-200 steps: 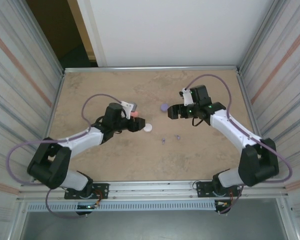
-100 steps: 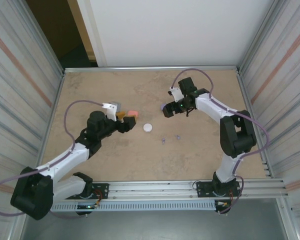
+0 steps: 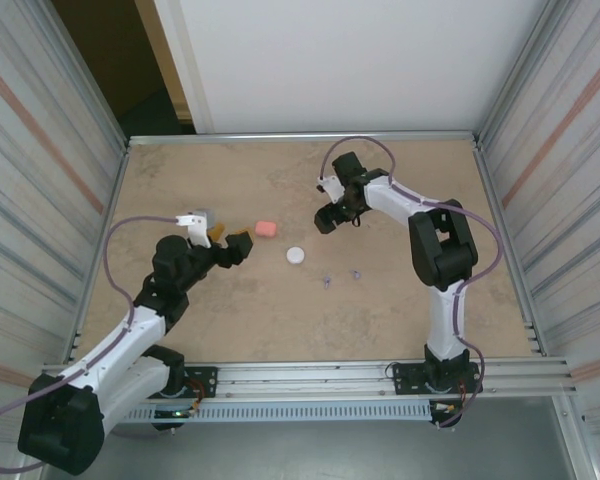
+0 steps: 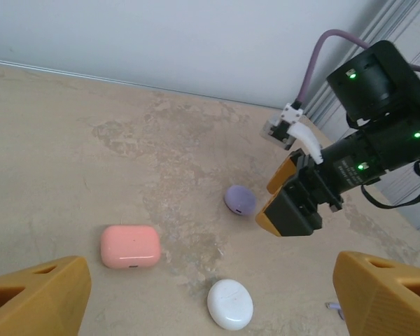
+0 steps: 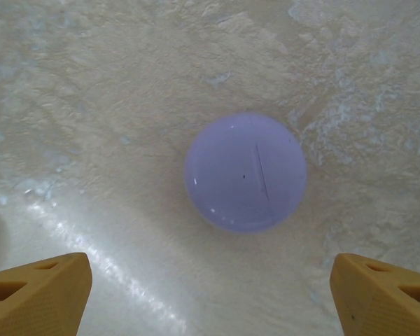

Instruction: Insert the wireless bluetooth earbuds into the charging case

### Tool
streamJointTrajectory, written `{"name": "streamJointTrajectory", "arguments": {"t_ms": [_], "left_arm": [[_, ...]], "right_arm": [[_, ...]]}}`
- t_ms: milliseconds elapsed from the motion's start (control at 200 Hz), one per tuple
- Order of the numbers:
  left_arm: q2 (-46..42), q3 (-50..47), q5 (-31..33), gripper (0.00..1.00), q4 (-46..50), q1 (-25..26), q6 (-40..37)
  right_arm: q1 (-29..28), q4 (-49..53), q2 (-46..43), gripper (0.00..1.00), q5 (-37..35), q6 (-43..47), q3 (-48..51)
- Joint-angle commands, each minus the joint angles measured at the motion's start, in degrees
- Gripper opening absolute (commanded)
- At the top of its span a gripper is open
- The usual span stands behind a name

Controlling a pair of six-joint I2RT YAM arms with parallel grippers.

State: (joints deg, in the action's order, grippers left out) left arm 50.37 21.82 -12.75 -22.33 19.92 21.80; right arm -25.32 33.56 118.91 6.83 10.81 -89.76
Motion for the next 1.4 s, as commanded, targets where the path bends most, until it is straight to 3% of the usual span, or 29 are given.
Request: {"name": "streamJointTrajectory", "arguments": {"t_ms": [0, 687, 1012, 1288, 1393], "left_arm": [[-2.1, -0.1, 0.8, 0.89, 0.7, -0.4, 0.3], [-6.5, -1.1, 1.5, 0.90, 2.0, -0.4, -1.4], [-7.0, -1.0, 1.5, 0.90, 2.2, -0.4, -1.5], [-7.5, -1.1, 1.6, 0.90, 3.0, -0.4, -1.6], [-7.6, -1.0, 1.4, 0.90, 3.7, -0.4, -1.8]], "right_arm": [[-0.6, 2.2, 2.5, 0.86, -4.0, 2.7, -3.1], [-0.8, 3.1, 9.0, 0.64, -2.0, 4.2, -9.2], [-1.3, 4.3, 10.5, 0.61, -2.9, 4.8, -10.8], [-1.7, 4.9, 10.8, 0.46, -3.5, 5.1, -11.3], [-1.7, 4.2, 9.1, 0.44, -3.6, 4.9, -9.8]]}}
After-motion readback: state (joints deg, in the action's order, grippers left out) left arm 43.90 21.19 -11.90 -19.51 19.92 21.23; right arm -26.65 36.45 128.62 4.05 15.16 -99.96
